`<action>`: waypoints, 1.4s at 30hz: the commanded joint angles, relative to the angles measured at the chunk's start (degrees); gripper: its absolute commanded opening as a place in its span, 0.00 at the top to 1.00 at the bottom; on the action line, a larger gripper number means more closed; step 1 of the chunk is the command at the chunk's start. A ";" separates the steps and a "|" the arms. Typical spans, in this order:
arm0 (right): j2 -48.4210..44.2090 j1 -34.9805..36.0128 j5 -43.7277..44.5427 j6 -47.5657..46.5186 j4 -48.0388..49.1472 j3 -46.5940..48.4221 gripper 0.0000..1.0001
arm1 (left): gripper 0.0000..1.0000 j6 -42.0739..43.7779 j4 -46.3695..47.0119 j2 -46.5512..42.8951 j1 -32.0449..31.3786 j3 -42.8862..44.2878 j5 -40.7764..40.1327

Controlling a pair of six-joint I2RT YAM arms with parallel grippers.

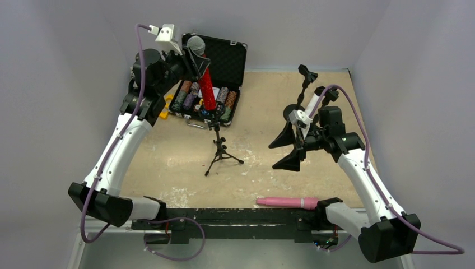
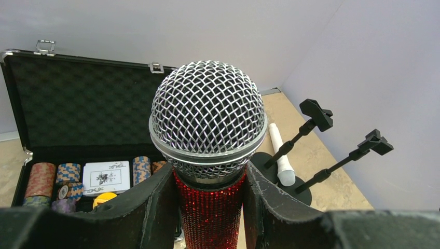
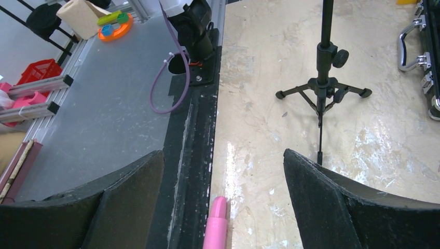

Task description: Attach the microphones to the stand

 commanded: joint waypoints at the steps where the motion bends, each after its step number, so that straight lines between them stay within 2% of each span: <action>1: 0.17 0.18 -1.72 -1.30 -0.48 2.02 0.11 | 1.00 -1.60 1.59 -2.19 0.29 -0.87 2.01; 10: 0.92 0.55 -1.16 -2.04 -0.97 2.29 0.11 | 1.00 -1.87 1.12 -3.42 0.27 -2.05 3.90; 14: 2.92 3.94 2.60 -3.13 -1.22 3.47 0.12 | 1.00 -1.59 1.39 -4.09 0.27 -4.27 3.98; 17: 5.09 7.41 4.80 -4.29 0.73 4.76 0.22 | 1.00 -1.38 1.58 -4.39 0.29 -5.56 3.83; 19: 6.87 9.36 7.12 -0.48 7.12 5.30 0.26 | 1.00 -1.34 1.72 -4.54 0.29 -6.02 3.80; 22: 10.24 10.69 11.86 10.81 20.61 5.87 0.26 | 1.00 -1.32 1.68 -4.88 0.29 -6.31 3.31; 29: 23.93 12.51 14.65 36.35 51.52 9.14 0.26 | 1.00 -1.21 0.43 -5.58 0.29 -6.07 2.08; 34: 31.16 15.47 18.00 45.11 64.50 11.85 0.28 | 1.00 -1.36 -0.12 -5.53 0.29 -5.97 1.54; 39: 35.09 17.87 23.39 53.73 73.51 11.60 0.30 | 1.00 -1.75 -0.37 -5.00 0.29 -5.50 1.87; 42: 38.15 18.33 25.40 61.40 80.76 11.05 0.34 | 1.00 -2.44 -0.10 -4.70 0.29 -5.50 2.20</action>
